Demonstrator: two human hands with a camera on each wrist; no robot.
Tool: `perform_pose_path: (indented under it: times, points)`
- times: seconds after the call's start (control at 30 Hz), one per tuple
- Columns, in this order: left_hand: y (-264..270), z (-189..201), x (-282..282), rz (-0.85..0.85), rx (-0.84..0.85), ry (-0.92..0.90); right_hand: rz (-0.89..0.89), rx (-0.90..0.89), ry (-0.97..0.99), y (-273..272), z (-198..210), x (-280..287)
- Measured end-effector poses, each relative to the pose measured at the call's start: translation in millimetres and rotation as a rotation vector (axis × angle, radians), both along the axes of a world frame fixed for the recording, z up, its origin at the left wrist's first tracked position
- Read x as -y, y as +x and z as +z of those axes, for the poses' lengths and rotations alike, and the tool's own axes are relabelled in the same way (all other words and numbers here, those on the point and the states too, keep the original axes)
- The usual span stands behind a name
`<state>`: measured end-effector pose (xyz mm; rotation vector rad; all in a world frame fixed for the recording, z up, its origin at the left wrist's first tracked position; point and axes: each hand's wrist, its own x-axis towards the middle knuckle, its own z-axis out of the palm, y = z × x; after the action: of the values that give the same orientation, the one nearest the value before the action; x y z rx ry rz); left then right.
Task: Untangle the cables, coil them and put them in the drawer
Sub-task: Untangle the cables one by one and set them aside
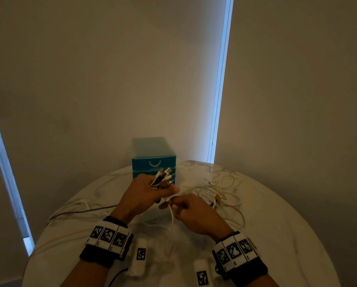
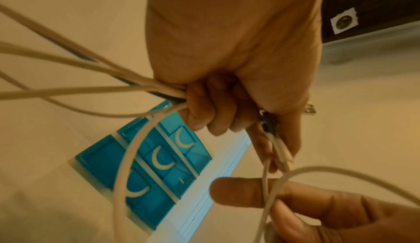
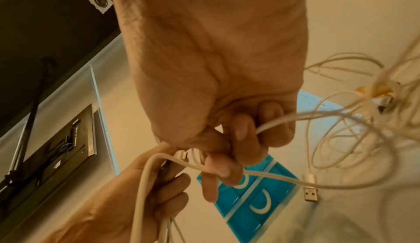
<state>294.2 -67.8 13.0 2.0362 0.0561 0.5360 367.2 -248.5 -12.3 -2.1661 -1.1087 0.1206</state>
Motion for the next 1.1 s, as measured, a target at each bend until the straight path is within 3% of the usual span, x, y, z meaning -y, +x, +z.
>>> perform_pose_path:
  times: [0.13, 0.23, 0.33, 0.4, 0.53, 0.63, 0.7, 0.83, 0.9, 1.0, 1.1]
  points:
    - [-0.7, 2.0, -3.6, 0.147, 0.174, -0.237, -0.111, -0.123, 0.148, 6.4, 4.1, 11.4]
    - [-4.0, 7.5, -8.2, 0.222, 0.285, -0.451, -0.298, -0.472, 0.494, 24.6, 5.0, 22.9]
    - [-4.8, 10.9, -13.8, 0.313, 0.333, -0.574, -0.448, -0.611, 0.688, 41.8, -2.0, 36.3]
    - [-5.4, 11.6, -17.5, 0.322, 0.326, -0.585, -0.48, -0.564, 0.697, 46.6, -8.1, 39.5]
    - [-8.9, 12.5, -8.9, 0.234, 0.301, -0.544, -0.411, -0.224, 0.625, 29.4, 3.4, 30.4]
    - [-7.4, 10.5, -3.5, 0.171, 0.263, -0.55, -0.188, -0.126, 0.348, -0.5, 15.9, 13.6]
    - [-6.4, 8.9, -4.8, 0.122, 0.229, -0.554, -0.134, -0.104, 0.212, -15.2, 15.0, 3.3]
    - [-8.1, 9.5, -4.0, 0.124, 0.152, -0.428, -0.248, -0.1, 0.389, -13.6, 12.3, -0.6]
    - [-8.8, 10.9, -3.3, 0.11, 0.15, -0.422, -0.333, -0.284, 0.562, -8.2, 23.9, 4.9]
    - [-10.2, 9.9, -5.0, 0.016, 0.078, -0.274, -0.225, -0.726, 0.767, -3.6, 32.6, 10.5]
    - [-10.4, 8.4, -0.1, -0.087, -0.029, -0.139, -0.193, -0.863, 0.935, 0.9, 25.6, 9.4]
